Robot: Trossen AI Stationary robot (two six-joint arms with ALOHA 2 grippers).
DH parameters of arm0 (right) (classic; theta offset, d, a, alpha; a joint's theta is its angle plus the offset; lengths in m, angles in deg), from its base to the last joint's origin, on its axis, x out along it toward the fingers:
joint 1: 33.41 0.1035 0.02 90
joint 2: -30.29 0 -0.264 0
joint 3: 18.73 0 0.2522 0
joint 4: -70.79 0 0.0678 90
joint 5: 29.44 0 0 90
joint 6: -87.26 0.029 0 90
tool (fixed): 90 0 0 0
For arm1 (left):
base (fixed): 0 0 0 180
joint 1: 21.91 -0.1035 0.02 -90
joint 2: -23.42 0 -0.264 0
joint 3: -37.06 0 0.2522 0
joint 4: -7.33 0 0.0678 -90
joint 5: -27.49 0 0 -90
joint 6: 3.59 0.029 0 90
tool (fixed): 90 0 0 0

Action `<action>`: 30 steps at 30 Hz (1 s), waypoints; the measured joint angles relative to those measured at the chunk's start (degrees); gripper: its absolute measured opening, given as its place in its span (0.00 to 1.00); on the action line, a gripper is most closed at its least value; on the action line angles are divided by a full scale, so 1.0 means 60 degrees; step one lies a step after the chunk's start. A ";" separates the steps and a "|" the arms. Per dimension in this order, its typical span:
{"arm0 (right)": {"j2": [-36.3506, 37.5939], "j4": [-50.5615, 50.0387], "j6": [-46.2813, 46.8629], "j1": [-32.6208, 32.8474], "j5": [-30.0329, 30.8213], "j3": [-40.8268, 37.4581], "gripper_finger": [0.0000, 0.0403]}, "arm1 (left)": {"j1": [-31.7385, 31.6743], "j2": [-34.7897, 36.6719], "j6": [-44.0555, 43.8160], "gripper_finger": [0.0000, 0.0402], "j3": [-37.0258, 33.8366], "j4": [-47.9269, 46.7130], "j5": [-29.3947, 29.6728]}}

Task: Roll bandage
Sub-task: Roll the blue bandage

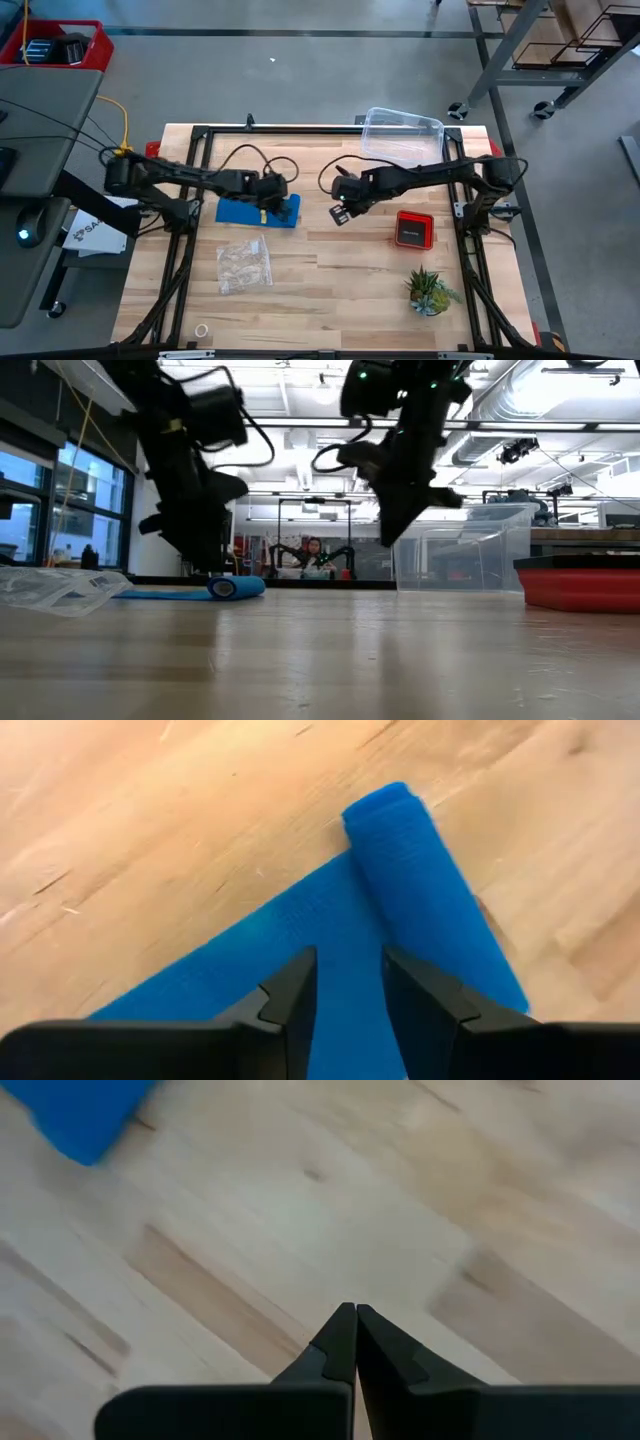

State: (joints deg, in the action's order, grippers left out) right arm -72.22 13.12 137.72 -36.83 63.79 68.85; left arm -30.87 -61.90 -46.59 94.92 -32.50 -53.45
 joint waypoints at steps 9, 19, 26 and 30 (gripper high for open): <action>0.1440 -0.1169 0.0337 0.0055 0.0566 -0.0837 0.00 | -0.0252 -0.0846 -0.0442 0.26 0.0549 -0.0456 -0.0503; 0.2619 -0.1233 0.1370 0.0073 0.0965 -0.1719 0.00 | 0.0270 -0.1137 -0.1603 0.26 0.0559 0.0303 -0.0393; 0.2696 -0.1159 0.1443 0.0076 0.1106 -0.1726 0.00 | 0.0749 -0.1421 -0.2338 0.26 0.0553 0.0077 -0.0385; 0.2693 -0.1140 0.1434 0.0074 0.1139 -0.1726 0.00 | 0.1050 -0.1545 -0.2802 0.26 0.0553 0.0293 -0.0316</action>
State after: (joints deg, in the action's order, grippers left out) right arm -56.06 6.27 146.32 -36.39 70.62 58.50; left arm -24.57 -71.17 -63.41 98.23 -30.75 -55.35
